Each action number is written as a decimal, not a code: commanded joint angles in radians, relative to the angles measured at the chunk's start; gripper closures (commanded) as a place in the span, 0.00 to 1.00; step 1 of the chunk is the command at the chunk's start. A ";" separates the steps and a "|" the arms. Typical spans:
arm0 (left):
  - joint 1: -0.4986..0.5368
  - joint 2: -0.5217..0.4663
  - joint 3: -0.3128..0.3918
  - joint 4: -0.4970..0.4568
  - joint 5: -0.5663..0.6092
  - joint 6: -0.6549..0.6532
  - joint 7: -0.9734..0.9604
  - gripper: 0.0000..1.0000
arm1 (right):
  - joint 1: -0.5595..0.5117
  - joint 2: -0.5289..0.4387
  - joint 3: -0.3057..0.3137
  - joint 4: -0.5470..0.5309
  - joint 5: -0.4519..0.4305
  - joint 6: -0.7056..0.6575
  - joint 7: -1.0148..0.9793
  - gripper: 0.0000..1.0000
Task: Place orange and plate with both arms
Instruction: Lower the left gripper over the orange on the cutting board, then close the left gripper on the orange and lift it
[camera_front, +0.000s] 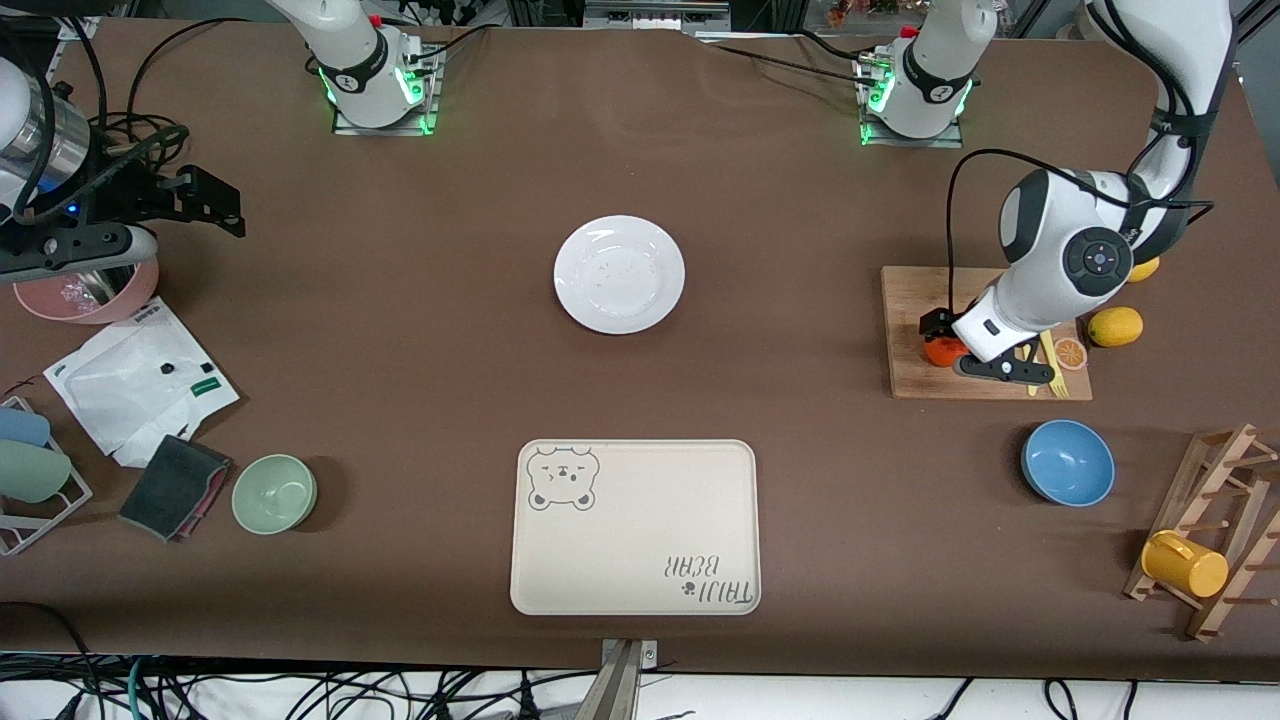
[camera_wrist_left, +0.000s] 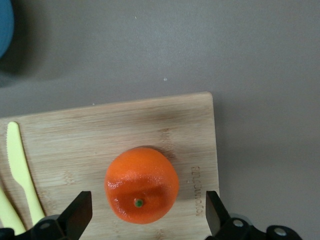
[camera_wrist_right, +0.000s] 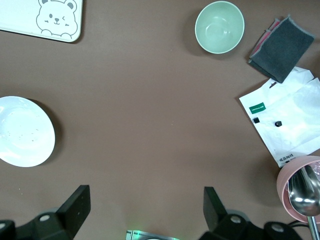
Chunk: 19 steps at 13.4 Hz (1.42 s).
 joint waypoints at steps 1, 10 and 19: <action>0.003 0.037 0.003 -0.011 0.024 0.072 0.014 0.00 | 0.002 -0.003 -0.002 0.000 0.011 -0.003 0.009 0.00; 0.032 0.089 0.003 -0.021 0.096 0.102 0.014 0.00 | 0.002 -0.003 -0.001 0.000 0.013 -0.005 0.009 0.00; 0.032 0.090 0.001 -0.009 0.091 0.086 0.002 0.73 | 0.002 -0.003 -0.001 0.000 0.011 -0.005 0.009 0.00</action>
